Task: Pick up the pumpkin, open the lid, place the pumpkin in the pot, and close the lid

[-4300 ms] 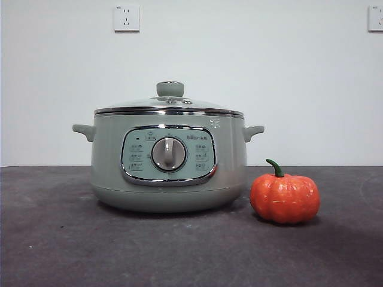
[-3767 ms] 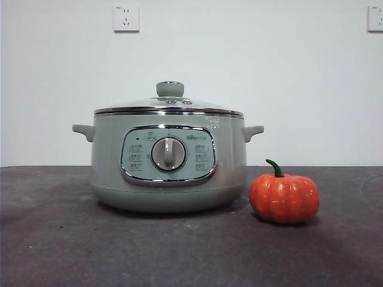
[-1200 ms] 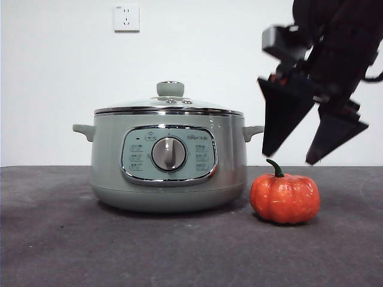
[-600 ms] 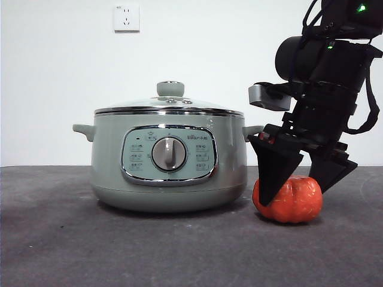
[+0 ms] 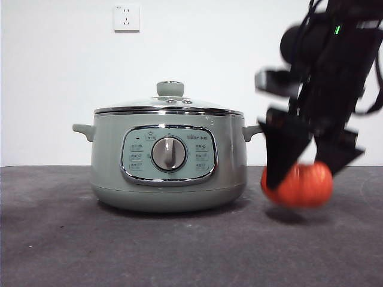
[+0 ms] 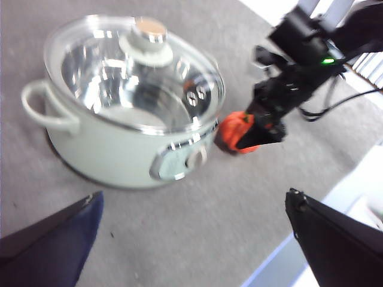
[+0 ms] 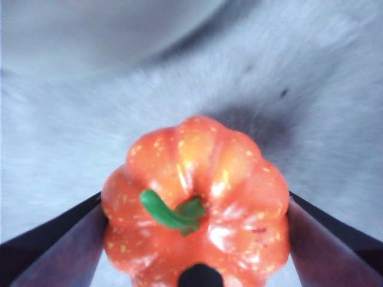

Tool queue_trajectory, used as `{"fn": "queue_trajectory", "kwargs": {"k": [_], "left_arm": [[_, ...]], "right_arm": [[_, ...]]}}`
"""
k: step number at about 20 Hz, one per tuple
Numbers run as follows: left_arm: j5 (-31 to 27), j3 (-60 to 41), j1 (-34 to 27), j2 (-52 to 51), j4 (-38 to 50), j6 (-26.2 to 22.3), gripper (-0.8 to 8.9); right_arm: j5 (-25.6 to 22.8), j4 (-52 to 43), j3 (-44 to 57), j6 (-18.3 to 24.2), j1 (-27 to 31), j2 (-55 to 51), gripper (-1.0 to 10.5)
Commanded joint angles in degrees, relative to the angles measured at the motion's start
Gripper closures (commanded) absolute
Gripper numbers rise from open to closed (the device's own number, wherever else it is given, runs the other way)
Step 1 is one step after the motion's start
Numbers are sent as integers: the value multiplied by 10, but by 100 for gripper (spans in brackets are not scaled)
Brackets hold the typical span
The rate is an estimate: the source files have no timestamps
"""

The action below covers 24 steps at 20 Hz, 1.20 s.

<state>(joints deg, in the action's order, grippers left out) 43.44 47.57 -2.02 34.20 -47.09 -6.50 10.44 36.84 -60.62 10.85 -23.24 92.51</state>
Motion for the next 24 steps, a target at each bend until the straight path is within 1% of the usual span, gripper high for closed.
{"fn": "queue_trajectory", "kwargs": {"k": [1,2,5,8,10,11,13,15,17,18,22,24], "left_arm": [[1,2,2,9,28,27,60],[1,3,3,16,38,36,61],[-2,18,27,58,67,39,62],[-55,67,77,127,97,39,62],[-90,106,113,178,122,37,62],[-103,131,132,211,132,34,62],[-125,174,165,275,158,32,62],[-144,211,194,339,198,30,63],[-160,242,216,398,235,24,63],[-171,256,224,424,243,20,63],[-229,294,251,520,287,2,63],[-241,297,259,554,311,2,63]], "right_arm": [[0,10,1,-26,0,-74,957],[0,14,1,-34,0,-108,957],[0,28,1,-51,-1,-215,957],[1,45,1,-64,-1,-307,957],[1,57,1,-66,-1,-350,957],[1,61,1,-75,-1,-371,957],[2,62,1,-90,-1,-400,957],[3,66,1,-93,-2,-419,957],[20,73,1,-103,-2,-429,957],[30,74,1,-105,-2,-433,957],[31,74,1,-110,-2,-438,957],[31,74,1,-110,-2,-438,957]]}}
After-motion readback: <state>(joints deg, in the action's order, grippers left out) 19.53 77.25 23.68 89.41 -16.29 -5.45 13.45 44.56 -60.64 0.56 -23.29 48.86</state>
